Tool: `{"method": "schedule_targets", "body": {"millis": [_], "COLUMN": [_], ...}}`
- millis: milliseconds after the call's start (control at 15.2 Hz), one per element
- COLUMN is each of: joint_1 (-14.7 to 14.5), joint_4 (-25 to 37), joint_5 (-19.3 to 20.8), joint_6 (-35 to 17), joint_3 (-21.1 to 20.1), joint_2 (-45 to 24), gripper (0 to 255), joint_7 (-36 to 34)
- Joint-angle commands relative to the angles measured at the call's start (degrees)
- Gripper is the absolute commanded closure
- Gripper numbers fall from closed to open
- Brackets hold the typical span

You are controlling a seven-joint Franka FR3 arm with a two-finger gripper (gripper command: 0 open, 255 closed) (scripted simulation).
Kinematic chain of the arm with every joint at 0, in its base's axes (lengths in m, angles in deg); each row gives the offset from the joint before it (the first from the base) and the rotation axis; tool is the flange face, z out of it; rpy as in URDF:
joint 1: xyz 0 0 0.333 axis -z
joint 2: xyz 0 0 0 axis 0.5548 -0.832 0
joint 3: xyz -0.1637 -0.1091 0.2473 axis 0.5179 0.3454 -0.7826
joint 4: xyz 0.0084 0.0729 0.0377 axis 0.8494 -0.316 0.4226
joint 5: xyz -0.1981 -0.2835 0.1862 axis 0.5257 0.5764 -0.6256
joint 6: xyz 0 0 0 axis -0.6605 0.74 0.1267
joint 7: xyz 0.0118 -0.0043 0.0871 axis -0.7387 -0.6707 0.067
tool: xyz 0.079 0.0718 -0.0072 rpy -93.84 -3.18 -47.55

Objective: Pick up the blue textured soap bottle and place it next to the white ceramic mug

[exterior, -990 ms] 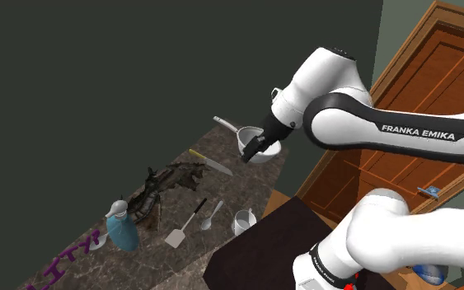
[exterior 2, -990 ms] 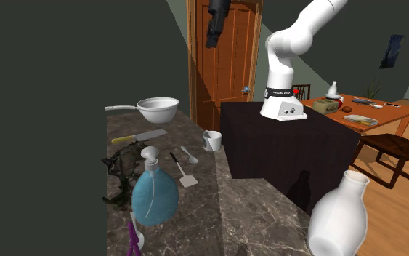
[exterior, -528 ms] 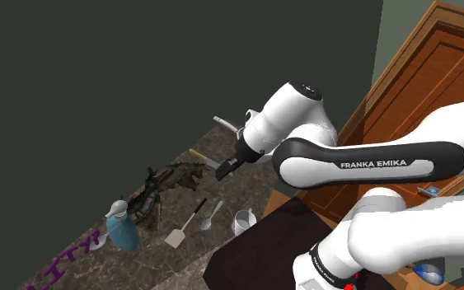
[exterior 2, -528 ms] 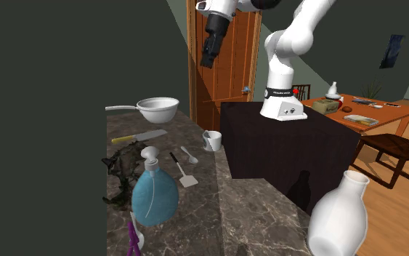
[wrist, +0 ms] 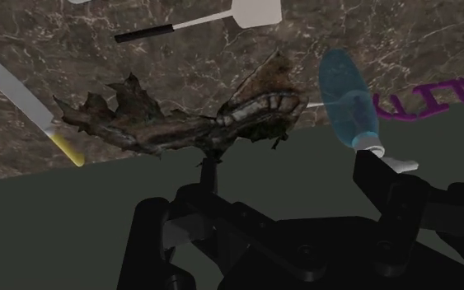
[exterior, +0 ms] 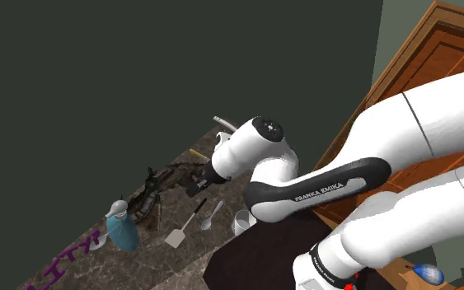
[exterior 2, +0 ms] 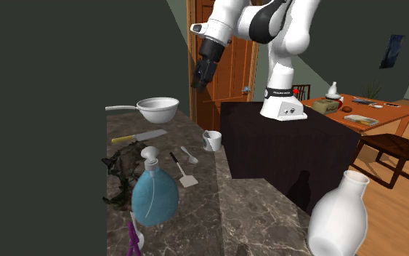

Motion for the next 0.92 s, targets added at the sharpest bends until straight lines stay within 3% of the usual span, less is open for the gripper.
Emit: {"method": "schedule_targets", "body": {"millis": [0, 66, 132, 198, 264, 330, 396, 528, 660, 858], "joint_1": [10.71, 20.7, 35.45, 53.97, 68.61, 75.44, 79.89, 86.37, 89.92, 92.57], "joint_4": [1.39, 2.66, 4.34, 6.14, 7.78, 8.69, 9.74, 12.76, 16.19, 21.82], "joint_5": [9.54, 17.15, 26.17, 32.66, 35.73, 30.91, 26.13, 23.98, 23.26, 21.85], "joint_6": [-5.73, -7.72, -9.32, -10.89, -12.68, -15.04, -17.06, -20.15, -22.63, -25.36], "joint_3": [-10.52, -19.72, -33.44, -51.45, -66.21, -74.5, -80.43, -88.43, -93.08, -97.17], "joint_2": [-5.12, -7.16, -8.65, -8.61, -6.95, -3.81, -0.88, 4.43, 9.72, 17.48], "gripper": [0, 0, 0, 0, 0, 0, 0, 0, 0, 0], "joint_7": [-8.48, -14.97, -22.71, -28.76, -32.34, -29.75, -27.09, -27.6, -29.27, -31.44]}}
